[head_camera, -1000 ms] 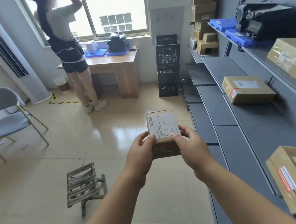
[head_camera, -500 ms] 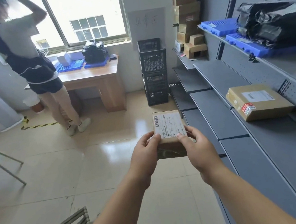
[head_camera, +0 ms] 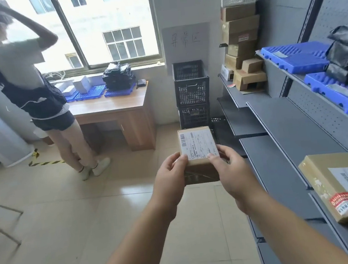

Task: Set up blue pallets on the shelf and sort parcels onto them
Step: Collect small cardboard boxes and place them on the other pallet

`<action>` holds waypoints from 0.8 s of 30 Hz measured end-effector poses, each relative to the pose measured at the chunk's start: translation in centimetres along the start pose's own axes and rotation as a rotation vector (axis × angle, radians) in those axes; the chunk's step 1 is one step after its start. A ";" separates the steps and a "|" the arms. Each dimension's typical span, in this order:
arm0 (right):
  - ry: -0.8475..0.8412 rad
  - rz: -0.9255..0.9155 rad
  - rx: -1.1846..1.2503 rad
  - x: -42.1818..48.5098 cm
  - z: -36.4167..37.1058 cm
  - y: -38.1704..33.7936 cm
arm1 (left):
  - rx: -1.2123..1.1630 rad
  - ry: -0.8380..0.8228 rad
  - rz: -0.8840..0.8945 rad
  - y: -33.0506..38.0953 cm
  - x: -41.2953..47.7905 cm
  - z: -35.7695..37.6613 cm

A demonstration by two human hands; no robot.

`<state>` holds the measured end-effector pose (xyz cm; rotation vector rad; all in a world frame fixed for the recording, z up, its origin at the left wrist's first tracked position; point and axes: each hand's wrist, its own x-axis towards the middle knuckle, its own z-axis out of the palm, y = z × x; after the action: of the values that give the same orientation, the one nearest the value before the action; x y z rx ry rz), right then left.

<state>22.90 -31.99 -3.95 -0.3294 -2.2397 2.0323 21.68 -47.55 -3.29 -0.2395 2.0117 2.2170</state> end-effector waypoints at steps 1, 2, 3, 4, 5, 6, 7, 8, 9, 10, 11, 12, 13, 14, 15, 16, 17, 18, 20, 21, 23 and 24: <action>-0.009 -0.002 0.000 1.7 0.1 -0.4 | -0.010 0.009 0.005 0.4 1.6 0.3; -0.012 -0.001 0.001 3.3 0.3 -0.7 | -0.015 0.016 0.009 0.8 3.2 0.6; -0.011 0.002 -0.001 4.9 0.5 -0.9 | -0.019 0.018 0.011 1.0 4.8 0.9; -0.007 0.005 -0.011 6.5 0.8 -1.1 | -0.018 0.020 0.009 1.3 6.4 1.1; -0.002 0.004 -0.024 8.1 1.1 -1.2 | -0.018 0.023 0.006 1.6 8.1 1.3; 0.005 0.004 -0.035 9.8 1.4 -1.3 | -0.019 0.024 0.005 1.8 9.8 1.4; 0.011 0.005 -0.040 11.4 1.8 -1.5 | -0.021 0.024 0.003 2.0 11.6 1.5; 0.017 0.010 -0.043 13.2 2.2 -1.6 | -0.020 0.023 0.001 2.2 13.4 1.6; 0.022 0.012 -0.045 15.0 2.7 -1.8 | -0.017 0.021 0.002 2.5 15.4 1.6; 0.025 0.012 -0.045 16.7 3.2 -2.0 | -0.013 0.015 0.005 2.8 17.3 1.5; 0.030 0.008 -0.044 18.6 3.8 -2.1 | -0.011 0.008 0.008 3.2 19.3 1.5; 0.038 0.002 -0.042 20.6 4.4 -2.2 | -0.010 0.001 0.010 3.7 21.4 1.3; 0.047 -0.002 -0.038 22.5 4.9 -2.4 | -0.009 -0.009 0.014 4.2 23.5 1.2; 0.059 -0.001 -0.030 24.4 5.4 -2.7 | -0.007 -0.023 0.020 4.9 25.5 1.2; 0.070 0.002 -0.017 26.1 6.0 -3.2 | -0.005 -0.043 0.028 5.6 27.5 1.1; 0.083 0.003 -0.005 27.7 6.5 -3.8 | -0.006 -0.058 0.034 6.2 29.3 1.1; 0.098 0.004 0.000 29.2 7.0 -4.2 | -0.003 -0.068 0.037 6.8 31.1 1.2; 0.117 0.003 -0.003 30.6 7.3 -4.7 | 0.004 -0.079 0.039 7.4 32.8 1.3; 0.153 -0.001 -0.001 33.3 7.7 -5.2 | 0.005 -0.103 0.039 8.4 36.0 1.7; 0.164 0.001 0.005 34.6 7.8 -5.4 | 0.000 -0.115 0.033 8.8 37.4 2.0; 0.187 0.006 0.005 37.0 7.8 -5.6 | 0.000 -0.141 0.020 9.5 40.0 2.7; 0.196 0.009 -0.002 38.2 7.7 -5.7 | -0.001 -0.157 0.013 9.8 41.2 3.1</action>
<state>-16.45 -31.37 -1.80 -0.5154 -2.1270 1.9099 -20.74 -45.55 -2.13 -0.0507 1.9352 2.1700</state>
